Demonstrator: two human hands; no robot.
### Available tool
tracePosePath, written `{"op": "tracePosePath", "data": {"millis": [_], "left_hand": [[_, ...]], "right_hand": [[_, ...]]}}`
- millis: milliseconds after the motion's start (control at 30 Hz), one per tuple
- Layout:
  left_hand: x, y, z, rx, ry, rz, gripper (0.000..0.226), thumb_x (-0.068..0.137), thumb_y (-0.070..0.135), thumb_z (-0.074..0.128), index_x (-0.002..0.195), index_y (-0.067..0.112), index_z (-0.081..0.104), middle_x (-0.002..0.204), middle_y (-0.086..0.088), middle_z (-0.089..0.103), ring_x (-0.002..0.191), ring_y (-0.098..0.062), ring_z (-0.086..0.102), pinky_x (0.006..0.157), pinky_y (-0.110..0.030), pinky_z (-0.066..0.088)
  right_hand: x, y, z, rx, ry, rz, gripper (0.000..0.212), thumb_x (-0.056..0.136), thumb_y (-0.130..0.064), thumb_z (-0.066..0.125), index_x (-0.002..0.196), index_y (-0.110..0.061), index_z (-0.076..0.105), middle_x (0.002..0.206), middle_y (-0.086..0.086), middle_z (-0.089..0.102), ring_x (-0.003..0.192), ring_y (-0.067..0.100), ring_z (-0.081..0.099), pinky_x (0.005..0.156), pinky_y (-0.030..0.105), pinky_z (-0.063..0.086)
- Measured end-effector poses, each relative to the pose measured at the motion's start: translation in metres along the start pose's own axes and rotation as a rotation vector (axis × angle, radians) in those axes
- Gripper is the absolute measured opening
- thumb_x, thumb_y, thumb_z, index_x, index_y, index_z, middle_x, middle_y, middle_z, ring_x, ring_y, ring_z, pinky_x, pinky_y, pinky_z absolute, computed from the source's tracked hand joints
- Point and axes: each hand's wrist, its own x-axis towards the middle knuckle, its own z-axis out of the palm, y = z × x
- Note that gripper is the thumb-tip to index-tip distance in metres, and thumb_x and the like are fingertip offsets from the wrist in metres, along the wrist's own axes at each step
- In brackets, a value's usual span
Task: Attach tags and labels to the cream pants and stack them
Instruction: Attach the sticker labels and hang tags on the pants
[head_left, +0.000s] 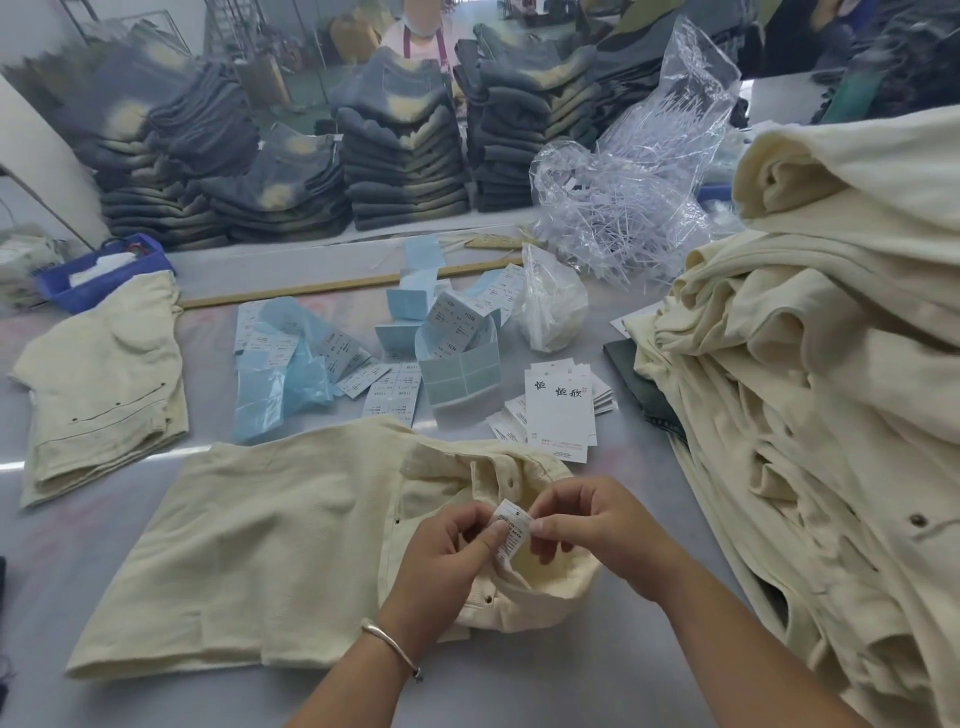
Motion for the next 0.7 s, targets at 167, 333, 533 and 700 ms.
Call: {"op": "tracePosePath", "data": {"millis": [167,333,533,700], "left_hand": [[-0.001,0.001,0.003,0.008,0.017,0.043,0.025,0.08,0.019,0.061,0.086,-0.003,0.071,0.084,-0.031,0.062,0.078,-0.027,0.055,0.074,-0.04,0.043],[-0.001,0.001,0.006,0.019,0.009,0.086,0.017,0.081,0.018,0.063,0.081,0.004,0.073,0.081,-0.021,0.066,0.078,-0.023,0.058,0.074,-0.034,0.045],[-0.01,-0.008,0.011,0.278,-0.054,0.232,0.029,0.081,0.007,0.07,0.102,0.027,0.072,0.106,0.007,0.063,0.105,-0.01,0.059,0.084,-0.017,0.044],[-0.019,-0.016,-0.002,0.283,0.052,0.198,0.029,0.08,0.01,0.067,0.103,0.027,0.072,0.109,0.012,0.062,0.101,-0.01,0.062,0.072,-0.018,0.047]], "right_hand": [[-0.001,0.002,0.0,0.052,0.008,-0.035,0.007,0.071,-0.01,0.068,0.073,-0.006,0.072,0.063,0.014,0.065,0.06,0.024,0.059,0.064,0.03,0.048],[-0.004,0.002,-0.004,0.083,0.001,-0.06,0.007,0.07,-0.005,0.066,0.072,-0.003,0.072,0.063,0.017,0.064,0.059,0.024,0.058,0.062,0.029,0.049],[0.003,0.011,-0.011,-0.364,0.423,-0.028,0.015,0.072,0.003,0.061,0.067,-0.011,0.064,0.06,0.006,0.06,0.052,0.011,0.049,0.054,0.027,0.041],[0.021,0.008,0.0,-0.376,0.616,-0.144,0.026,0.073,0.006,0.061,0.065,-0.018,0.058,0.059,-0.003,0.057,0.053,0.009,0.049,0.051,0.02,0.039]]}}
